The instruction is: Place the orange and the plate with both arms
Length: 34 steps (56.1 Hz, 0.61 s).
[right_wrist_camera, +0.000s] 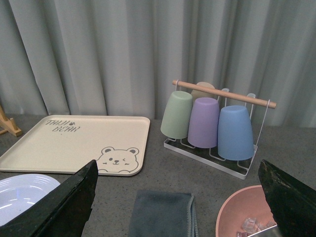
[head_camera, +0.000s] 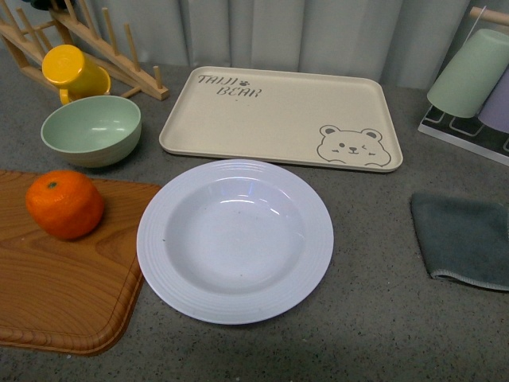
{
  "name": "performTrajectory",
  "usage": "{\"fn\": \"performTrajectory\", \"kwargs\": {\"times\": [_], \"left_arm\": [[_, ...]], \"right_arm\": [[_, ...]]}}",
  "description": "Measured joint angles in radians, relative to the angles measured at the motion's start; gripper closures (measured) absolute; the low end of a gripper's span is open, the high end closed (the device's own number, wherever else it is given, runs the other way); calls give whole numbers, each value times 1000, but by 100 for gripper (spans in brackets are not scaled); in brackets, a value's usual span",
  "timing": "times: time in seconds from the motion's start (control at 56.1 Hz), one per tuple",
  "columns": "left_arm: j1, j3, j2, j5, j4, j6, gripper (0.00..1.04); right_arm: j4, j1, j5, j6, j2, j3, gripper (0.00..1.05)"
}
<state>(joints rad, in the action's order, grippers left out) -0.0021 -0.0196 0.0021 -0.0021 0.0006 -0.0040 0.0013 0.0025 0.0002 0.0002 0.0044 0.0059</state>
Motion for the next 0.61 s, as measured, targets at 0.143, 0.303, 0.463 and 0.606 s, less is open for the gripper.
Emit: {"fn": "performTrajectory", "kwargs": {"times": [0.143,0.303,0.463,0.606], "left_arm": [[0,0,0,0,0,0,7],[0,0,0,0,0,0,7],[0,0,0,0,0,0,7],[0,0,0,0,0,0,7]], "right_arm": [[0,0,0,0,0,0,9],[0,0,0,0,0,0,9],[0,0,0,0,0,0,9],[0,0,0,0,0,0,9]]}}
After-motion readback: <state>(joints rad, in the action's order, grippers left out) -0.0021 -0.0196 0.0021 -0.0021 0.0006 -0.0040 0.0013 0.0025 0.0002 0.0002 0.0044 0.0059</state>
